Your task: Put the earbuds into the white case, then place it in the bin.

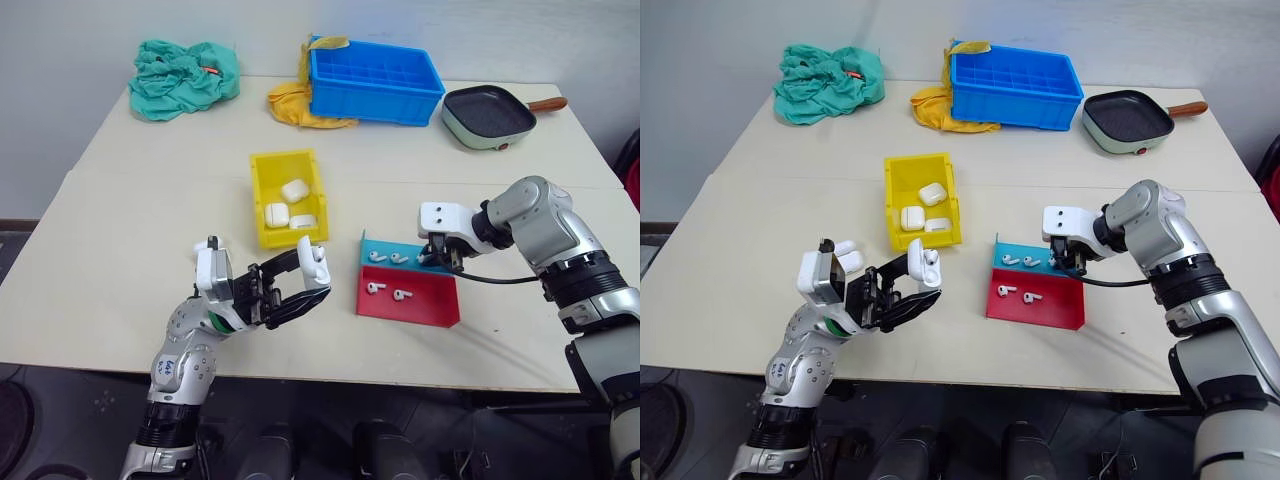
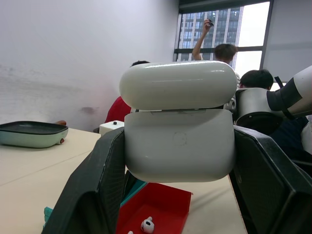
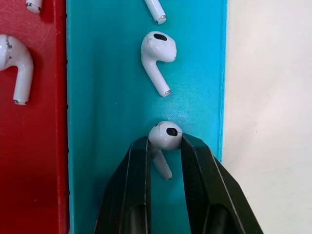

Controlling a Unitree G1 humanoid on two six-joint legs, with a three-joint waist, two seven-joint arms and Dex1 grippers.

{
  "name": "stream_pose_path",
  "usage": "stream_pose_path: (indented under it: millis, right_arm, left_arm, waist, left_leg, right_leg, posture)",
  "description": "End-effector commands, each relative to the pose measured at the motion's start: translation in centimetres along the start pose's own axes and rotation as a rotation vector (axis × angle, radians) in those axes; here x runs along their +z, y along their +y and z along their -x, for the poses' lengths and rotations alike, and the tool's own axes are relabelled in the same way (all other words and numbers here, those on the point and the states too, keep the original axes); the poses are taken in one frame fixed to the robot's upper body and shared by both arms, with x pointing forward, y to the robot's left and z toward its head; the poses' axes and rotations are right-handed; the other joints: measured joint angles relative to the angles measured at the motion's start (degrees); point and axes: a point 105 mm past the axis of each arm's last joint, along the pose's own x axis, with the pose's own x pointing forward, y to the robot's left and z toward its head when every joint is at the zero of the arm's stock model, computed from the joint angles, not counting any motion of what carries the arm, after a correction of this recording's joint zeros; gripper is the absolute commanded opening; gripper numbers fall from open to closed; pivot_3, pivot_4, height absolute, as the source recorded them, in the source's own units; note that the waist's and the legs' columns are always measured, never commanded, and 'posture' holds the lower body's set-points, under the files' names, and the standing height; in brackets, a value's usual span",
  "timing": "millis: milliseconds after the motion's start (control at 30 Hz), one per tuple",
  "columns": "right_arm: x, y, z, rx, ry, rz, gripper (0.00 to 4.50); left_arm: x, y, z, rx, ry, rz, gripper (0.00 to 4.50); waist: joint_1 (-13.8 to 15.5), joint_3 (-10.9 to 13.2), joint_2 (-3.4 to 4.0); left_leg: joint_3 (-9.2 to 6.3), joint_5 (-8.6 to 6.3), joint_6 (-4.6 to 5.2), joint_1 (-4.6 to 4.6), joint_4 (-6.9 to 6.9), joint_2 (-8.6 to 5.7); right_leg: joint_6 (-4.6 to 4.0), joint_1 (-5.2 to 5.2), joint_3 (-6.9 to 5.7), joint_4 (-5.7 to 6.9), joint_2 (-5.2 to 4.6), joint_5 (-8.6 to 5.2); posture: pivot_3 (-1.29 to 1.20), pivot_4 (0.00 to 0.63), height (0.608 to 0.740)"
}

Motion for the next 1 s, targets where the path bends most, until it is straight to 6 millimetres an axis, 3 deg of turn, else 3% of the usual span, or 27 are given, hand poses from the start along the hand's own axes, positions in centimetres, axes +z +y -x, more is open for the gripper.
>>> stream_pose_path:
  millis: [33,233,367,433,533,667,767,900,1000]
  right_arm:
    - [0.1,-0.1,0.3,-0.008,-0.012,0.005,0.45]
    - [0.4,-0.1,0.8,-0.025,-0.052,0.005,0.45]
    - [1.7,-0.7,3.4,-0.082,-0.177,-0.007,0.45]
    - [3.1,-0.5,5.5,-0.093,-0.326,0.000,0.45]
    - [6.2,1.1,8.6,-0.108,-0.664,0.124,0.45]
    - [9.0,2.0,11.6,-0.139,-1.074,-0.079,0.45]
    - [11.3,5.2,12.8,-0.026,-1.330,-0.146,0.45]
    - [13.8,8.3,12.7,0.152,-1.432,-0.237,0.45]
    - [14.9,9.2,12.6,0.194,-1.477,-0.282,0.45]
  left_arm:
    - [1.0,-0.3,-0.3,-0.021,-0.020,-0.045,2.80]
    - [1.1,-0.2,-0.3,-0.024,-0.019,-0.046,2.80]
    - [1.2,-0.2,-0.4,-0.027,-0.026,-0.049,2.80]
    - [1.4,-0.1,-0.6,-0.035,-0.040,-0.049,2.80]
    - [1.8,0.0,-1.1,-0.047,-0.077,-0.041,2.80]
    - [2.2,0.2,-1.6,-0.066,-0.114,-0.028,2.80]
    - [2.5,0.3,-2.2,-0.093,-0.150,-0.012,2.80]
    - [3.0,0.3,-3.0,-0.115,-0.195,0.003,2.80]
    - [3.2,0.3,-3.6,-0.129,-0.214,0.004,2.80]
  waist:
    - [-0.01,0.00,0.00]
    - [0.03,0.00,0.00]
    - [0.02,0.00,0.00]
    - [0.16,0.01,0.00]
    - [0.30,0.02,-0.03]
    - [0.12,0.02,-0.03]
    - [0.13,0.02,-0.03]
    - [0.14,0.02,-0.03]
    - [0.14,0.02,-0.03]
  left_leg:
    - [0.00,0.00,0.00,0.00,0.00,0.00]
    - [0.00,0.00,0.00,0.00,0.00,0.00]
    - [0.00,0.00,0.00,-0.01,0.00,0.00]
    - [0.00,0.00,0.00,-0.01,-0.01,0.00]
    - [-0.05,0.00,0.00,-0.02,-0.01,0.00]
    - [-0.12,-0.01,-0.01,-0.01,0.02,0.01]
    - [-0.13,0.00,-0.04,-0.01,0.04,0.03]
    - [-0.16,0.01,-0.05,-0.01,0.02,0.02]
    - [-0.17,0.01,-0.04,-0.01,0.05,-0.01]
  right_leg:
    - [0.00,0.00,0.00,0.00,0.00,0.00]
    - [0.00,0.00,0.00,0.00,0.00,0.00]
    - [0.00,-0.02,0.00,0.01,0.00,0.00]
    - [0.00,-0.03,0.00,0.03,0.00,0.00]
    - [0.00,0.00,-0.04,0.01,0.00,0.00]
    - [0.02,0.08,-0.09,0.05,0.00,0.01]
    - [0.01,0.03,-0.09,0.37,0.00,0.01]
    - [0.01,0.01,-0.07,0.38,0.00,0.01]
    - [0.01,0.04,-0.06,0.37,-0.01,0.01]
  posture:
    - [0.00,0.150,0.740]
    - [0.00,0.150,0.740]
    - [0.00,0.150,0.740]
    - [0.00,0.150,0.740]
    - [0.00,0.150,0.740]
    - [0.00,0.150,0.740]
    - [0.00,0.150,0.740]
    - [0.00,0.150,0.740]
    - [0.00,0.150,0.740]
